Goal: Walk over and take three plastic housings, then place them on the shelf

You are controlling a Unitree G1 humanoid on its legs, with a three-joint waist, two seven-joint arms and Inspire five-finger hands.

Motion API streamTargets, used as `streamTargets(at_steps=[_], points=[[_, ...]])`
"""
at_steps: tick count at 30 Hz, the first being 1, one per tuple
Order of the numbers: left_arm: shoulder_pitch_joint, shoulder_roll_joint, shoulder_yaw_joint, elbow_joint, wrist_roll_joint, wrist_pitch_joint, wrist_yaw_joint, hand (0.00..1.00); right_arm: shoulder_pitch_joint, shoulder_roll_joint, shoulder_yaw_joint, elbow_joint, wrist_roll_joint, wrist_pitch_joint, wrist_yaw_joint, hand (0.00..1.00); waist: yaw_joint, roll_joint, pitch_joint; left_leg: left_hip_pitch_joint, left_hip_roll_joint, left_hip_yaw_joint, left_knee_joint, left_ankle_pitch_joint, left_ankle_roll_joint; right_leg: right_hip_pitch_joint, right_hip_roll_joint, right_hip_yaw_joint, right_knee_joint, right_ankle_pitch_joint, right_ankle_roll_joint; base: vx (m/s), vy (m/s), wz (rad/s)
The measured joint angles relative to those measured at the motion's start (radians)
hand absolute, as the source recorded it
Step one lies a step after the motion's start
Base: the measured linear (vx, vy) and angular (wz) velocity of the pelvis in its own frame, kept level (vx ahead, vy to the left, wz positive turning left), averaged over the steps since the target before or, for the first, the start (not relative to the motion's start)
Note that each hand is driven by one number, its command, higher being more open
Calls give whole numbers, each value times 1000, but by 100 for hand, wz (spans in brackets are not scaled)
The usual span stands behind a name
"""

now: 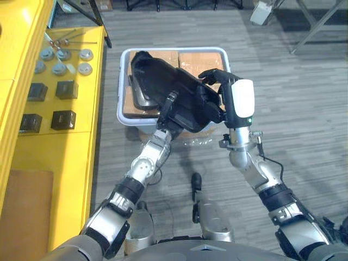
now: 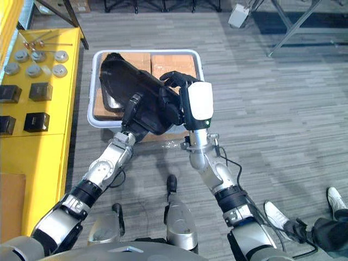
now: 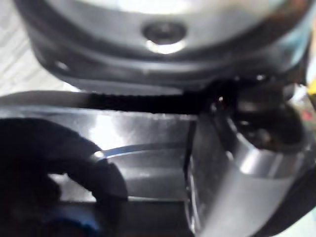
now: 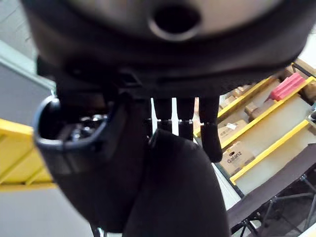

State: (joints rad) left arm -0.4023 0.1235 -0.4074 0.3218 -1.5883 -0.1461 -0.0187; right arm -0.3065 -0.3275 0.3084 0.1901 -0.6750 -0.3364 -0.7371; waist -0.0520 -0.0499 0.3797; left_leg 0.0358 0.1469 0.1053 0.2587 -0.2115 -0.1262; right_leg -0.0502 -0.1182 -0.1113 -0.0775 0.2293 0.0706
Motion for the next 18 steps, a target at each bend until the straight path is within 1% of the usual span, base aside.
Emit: streamTargets(at_steps=[1,3,4,5,6,8,9,10,11,13,14,15,16,18], points=[[38,-4,10,-70,110,-30,20,0,39,21,-3,-40,41,10,0,100,9,5,-25,5,0,2,-8,2,-2,1,0,-5,0,-2,0,0,0,0],[81,-20,36,-150,228,-31,58,0,78,31,-8,-90,87,21,3,100,11,12,-51,9,0,2,-17,5,-2,1,0,-11,0,-3,0,0,0,0],[120,-48,70,-223,363,-34,100,0,119,36,-26,-148,132,24,19,100,18,21,-78,10,0,2,-21,5,-2,1,0,-20,0,-3,0,0,0,0],[143,-59,93,-271,462,-35,128,0,144,44,-43,-185,169,22,38,100,20,27,-92,13,0,2,-22,5,-2,2,-1,-21,0,-4,0,0,0,0],[155,-70,106,-300,520,-35,144,0,158,53,-57,-206,195,21,53,100,21,31,-101,15,-1,2,-22,5,-2,3,-1,-21,0,-5,1,0,0,0],[196,-84,180,-396,792,-48,235,0,235,89,-128,-292,357,15,158,100,18,41,-123,35,-1,4,-28,6,-2,21,-1,-24,-1,-12,4,-13,7,-3],[218,-84,203,-427,887,-52,261,0,274,97,-145,-321,432,14,205,100,18,45,-138,41,-1,9,-34,6,-3,21,-1,-24,-1,-18,5,-31,7,-6],[242,-85,238,-461,1021,-57,306,0,327,108,-176,-355,530,12,271,100,17,48,-153,42,-1,11,-37,7,-3,21,-1,-24,-1,-22,7,-22,2,-6],[253,-85,259,-474,1091,-62,331,0,352,113,-195,-366,584,10,305,100,15,49,-159,42,-1,11,-37,7,-3,21,-1,-24,-1,-26,8,0,0,0],[288,-79,327,-501,1291,-75,395,0,433,143,-273,-385,720,6,406,100,5,52,-173,44,-1,13,-41,7,-5,19,-1,-25,-2,-30,9,0,0,0],[301,-77,341,-509,1326,-75,405,0,450,149,-285,-390,740,6,422,100,2,53,-176,44,-1,15,-44,8,-5,17,0,-24,-4,-31,8,-29,-4,-5],[334,-71,360,-525,1381,-76,416,0,483,159,-304,-400,773,8,466,100,-6,54,-181,46,-1,19,-51,11,-5,15,0,-21,-7,-33,5,-18,-3,-6],[352,-68,364,-530,1406,-76,416,0,500,167,-313,-405,789,8,490,100,-6,54,-186,47,0,23,-55,13,-7,12,1,-19,-7,-33,6,-7,-5,-12],[420,-66,363,-537,1499,-62,397,0,570,187,-326,-434,861,18,570,100,-8,59,-207,45,3,35,-61,13,-9,-1,6,-8,-7,-29,9,22,-4,-15]])
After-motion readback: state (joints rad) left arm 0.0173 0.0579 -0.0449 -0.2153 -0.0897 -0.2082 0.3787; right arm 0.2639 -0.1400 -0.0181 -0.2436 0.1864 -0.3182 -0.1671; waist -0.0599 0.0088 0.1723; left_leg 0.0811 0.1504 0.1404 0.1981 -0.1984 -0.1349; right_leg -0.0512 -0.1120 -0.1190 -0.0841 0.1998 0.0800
